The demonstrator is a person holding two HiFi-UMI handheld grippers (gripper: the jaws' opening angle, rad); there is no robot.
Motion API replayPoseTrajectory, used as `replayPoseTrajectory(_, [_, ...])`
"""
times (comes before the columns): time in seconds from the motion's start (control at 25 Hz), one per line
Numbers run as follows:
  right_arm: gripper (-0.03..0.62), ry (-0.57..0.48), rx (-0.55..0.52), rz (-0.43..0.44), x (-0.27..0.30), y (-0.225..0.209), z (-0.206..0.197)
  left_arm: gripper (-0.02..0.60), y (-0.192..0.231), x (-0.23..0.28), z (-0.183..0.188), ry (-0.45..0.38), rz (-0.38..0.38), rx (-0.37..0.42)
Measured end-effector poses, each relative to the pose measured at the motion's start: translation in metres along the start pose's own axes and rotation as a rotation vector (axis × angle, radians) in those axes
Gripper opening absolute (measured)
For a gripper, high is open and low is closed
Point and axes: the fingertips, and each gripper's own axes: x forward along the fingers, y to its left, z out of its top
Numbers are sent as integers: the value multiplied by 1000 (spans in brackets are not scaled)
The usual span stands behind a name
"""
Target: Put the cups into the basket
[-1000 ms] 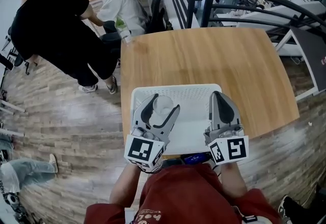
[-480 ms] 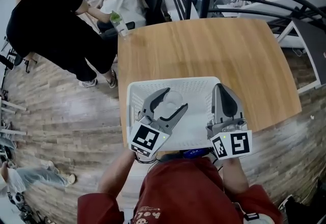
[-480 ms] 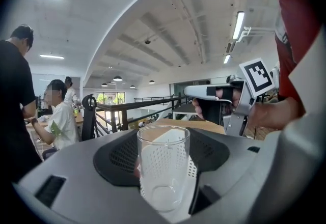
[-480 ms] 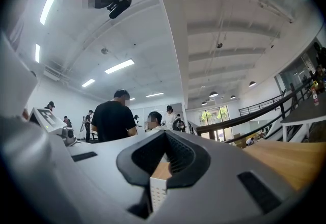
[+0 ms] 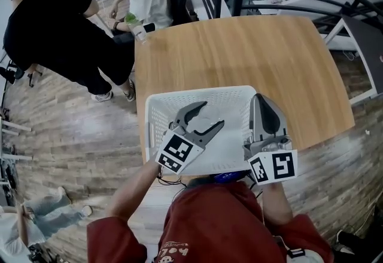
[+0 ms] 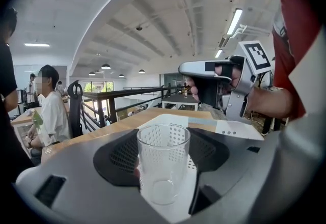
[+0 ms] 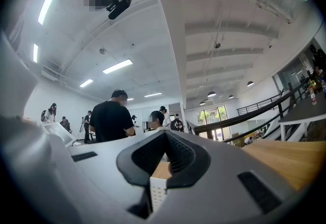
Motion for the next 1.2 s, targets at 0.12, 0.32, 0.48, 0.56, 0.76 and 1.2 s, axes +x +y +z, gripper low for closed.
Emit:
replayPoseTrajectory(0.12, [5, 3, 2, -3, -1, -1, -2, 290, 0, 9, -11, 32, -17, -21])
replayPoseTrajectory(0.32, [5, 6, 3, -1, 0, -3, -2, 290, -1, 25, -31, 93, -45, -37])
replayPoseTrajectory(0.48, [5, 11, 2, -1, 0, -4, -2, 290, -4, 35, -46, 140, -61, -11])
replayPoseTrajectory(0.56, [3, 14, 3, -1, 0, -4, -4, 290, -6, 40, -53, 161, -68, 9])
replayPoseTrajectory(0.76, [5, 19, 5, 0, 0, -5, -7, 290, -4, 49, -70, 223, -64, 53])
replayPoseTrajectory(1.2, [5, 22, 13, 4, 3, -6, -9, 290, -4, 67, -84, 241, -68, 36])
